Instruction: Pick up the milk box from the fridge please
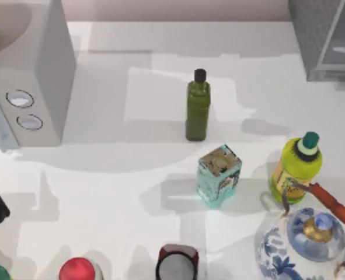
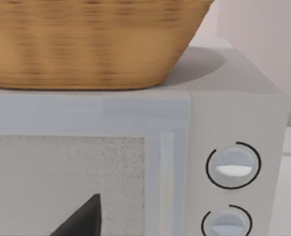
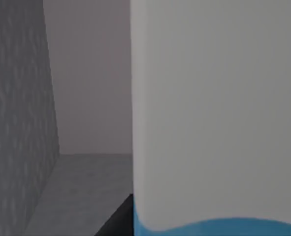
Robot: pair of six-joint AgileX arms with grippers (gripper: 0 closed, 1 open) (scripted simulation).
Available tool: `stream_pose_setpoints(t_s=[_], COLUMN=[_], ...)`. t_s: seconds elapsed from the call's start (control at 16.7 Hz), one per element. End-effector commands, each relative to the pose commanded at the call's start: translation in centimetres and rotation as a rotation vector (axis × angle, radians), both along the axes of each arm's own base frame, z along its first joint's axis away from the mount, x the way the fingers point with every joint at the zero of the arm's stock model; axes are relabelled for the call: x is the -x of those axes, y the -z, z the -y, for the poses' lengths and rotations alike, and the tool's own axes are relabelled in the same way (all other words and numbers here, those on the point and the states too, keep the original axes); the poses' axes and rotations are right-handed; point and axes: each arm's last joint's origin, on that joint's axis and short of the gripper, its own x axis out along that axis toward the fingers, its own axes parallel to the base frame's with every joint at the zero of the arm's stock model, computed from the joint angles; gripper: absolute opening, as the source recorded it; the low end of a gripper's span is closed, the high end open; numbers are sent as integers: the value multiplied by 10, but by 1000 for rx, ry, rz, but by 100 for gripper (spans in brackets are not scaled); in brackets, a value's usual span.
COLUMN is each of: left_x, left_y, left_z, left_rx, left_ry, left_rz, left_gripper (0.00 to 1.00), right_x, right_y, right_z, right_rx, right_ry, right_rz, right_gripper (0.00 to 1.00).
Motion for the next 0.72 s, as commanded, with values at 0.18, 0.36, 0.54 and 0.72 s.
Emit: stream_pose_setpoints(t_s=[0.18,0.36,0.54,0.72], left_x=[0,0,0,0], left_y=[0,0,0,0], left_z=[0,0,0,0], left_rx=[0,0,0,0], left_ry=[0,0,0,0], left_rz=[0,0,0,0], left_gripper=[100,100,100,100], right_x=[-1,6,27,66], right_y=[2,-9,-33,-61], right_z=[-2,-7,-17,-31], right_rx=[-3,0,5,9], right_ry=[-5,-7,-7,-5], right_rz=[-6,-1,1,6], right_gripper=[0,0,0,0])
